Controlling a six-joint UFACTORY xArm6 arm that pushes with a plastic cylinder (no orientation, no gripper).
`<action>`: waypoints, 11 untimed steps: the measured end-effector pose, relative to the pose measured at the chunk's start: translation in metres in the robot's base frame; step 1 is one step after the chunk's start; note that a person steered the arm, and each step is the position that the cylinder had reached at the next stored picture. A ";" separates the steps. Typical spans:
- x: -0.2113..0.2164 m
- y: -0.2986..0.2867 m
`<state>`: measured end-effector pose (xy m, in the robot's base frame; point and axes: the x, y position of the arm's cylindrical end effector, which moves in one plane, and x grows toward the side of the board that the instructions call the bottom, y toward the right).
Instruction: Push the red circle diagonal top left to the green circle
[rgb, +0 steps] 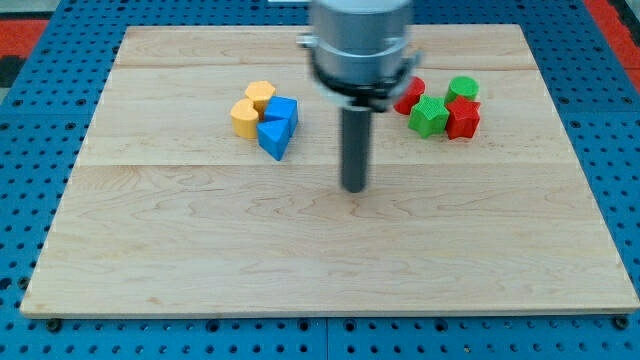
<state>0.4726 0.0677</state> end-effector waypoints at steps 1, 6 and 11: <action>-0.030 0.107; -0.135 0.019; -0.263 0.116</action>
